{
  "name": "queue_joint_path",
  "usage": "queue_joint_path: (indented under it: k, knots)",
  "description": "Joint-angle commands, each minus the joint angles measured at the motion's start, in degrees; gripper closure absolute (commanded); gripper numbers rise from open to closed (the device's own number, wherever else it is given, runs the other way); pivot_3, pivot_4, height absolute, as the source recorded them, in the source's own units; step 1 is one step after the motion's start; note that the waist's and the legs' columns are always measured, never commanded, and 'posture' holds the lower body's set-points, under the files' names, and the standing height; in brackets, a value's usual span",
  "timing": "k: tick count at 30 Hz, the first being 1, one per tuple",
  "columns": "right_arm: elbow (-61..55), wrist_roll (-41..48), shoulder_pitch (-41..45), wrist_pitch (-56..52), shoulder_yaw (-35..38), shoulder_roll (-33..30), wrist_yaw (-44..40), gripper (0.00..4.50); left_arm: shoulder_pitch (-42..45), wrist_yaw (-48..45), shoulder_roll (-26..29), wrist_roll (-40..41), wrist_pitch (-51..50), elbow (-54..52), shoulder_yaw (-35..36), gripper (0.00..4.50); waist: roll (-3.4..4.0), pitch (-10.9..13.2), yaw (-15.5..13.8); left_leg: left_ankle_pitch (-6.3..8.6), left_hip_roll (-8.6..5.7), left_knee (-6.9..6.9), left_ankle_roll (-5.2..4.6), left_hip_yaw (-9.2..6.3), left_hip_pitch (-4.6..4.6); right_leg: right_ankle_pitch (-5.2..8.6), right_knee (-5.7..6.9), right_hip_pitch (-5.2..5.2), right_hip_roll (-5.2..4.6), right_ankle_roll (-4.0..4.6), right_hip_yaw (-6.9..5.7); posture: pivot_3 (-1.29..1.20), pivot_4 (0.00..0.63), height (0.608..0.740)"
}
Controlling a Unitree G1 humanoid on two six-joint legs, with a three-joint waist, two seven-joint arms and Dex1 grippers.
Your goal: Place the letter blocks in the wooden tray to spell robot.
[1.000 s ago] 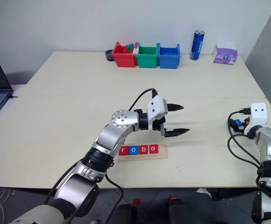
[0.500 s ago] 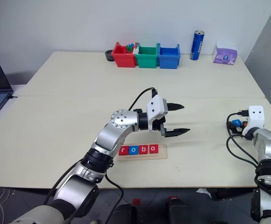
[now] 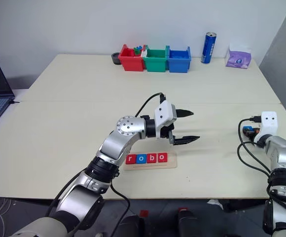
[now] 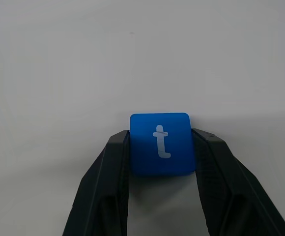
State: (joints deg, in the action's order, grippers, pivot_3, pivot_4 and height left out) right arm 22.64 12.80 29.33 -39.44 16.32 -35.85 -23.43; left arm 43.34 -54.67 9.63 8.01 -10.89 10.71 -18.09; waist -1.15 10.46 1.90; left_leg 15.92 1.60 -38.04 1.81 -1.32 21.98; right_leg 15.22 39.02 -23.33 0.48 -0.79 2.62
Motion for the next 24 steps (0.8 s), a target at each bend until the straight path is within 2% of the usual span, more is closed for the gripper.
queue_joint_path:
  k: [1,5,10,15,24]
  knots:
    - [-15.35,3.37,-2.53,-10.63,-1.29,2.60,1.73,3.04,-1.66,-2.45,1.94,2.33,-0.45,-5.39,0.89,0.00,0.04,-0.02,0.09,0.00,0.00,0.01,0.00,-0.01,-0.01,0.00,0.01,0.00,0.00,0.00,0.00,0.00,0.150,0.740]
    - [-36.91,8.11,-6.62,-28.23,-3.17,10.89,7.12,3.04,-5.84,-6.64,6.77,5.23,-1.11,-10.48,1.83,0.00,0.17,-0.09,0.16,0.00,0.11,0.08,0.01,-0.13,-0.03,0.01,0.06,-0.02,0.11,0.01,-0.03,0.00,0.150,0.740]
    - [-55.69,8.06,-10.11,-43.80,-5.79,23.78,15.51,3.04,-11.10,-8.47,13.20,6.46,-1.63,-15.07,3.23,0.00,0.20,-0.10,-0.14,0.00,0.11,0.03,0.01,-0.22,0.03,0.01,0.06,-0.03,0.10,0.01,-0.10,0.00,0.150,0.740]
    - [-61.68,5.83,-10.53,-51.38,-5.56,28.27,19.00,3.04,-14.54,-7.51,17.05,7.20,-2.46,-17.20,5.45,0.00,0.19,-0.09,-0.47,0.00,0.01,-0.04,0.01,-0.20,0.08,0.02,-0.03,-0.02,-0.13,-0.03,-0.19,0.00,0.150,0.740]
    - [-64.61,4.04,-13.78,-53.06,-7.07,28.67,20.23,3.04,-16.94,-5.62,16.73,7.63,-4.74,-20.85,4.69,0.00,0.19,-0.09,-0.19,0.00,0.00,0.01,0.00,-0.19,0.07,0.02,-0.05,-0.04,-0.02,-0.08,-0.17,0.00,0.150,0.740]
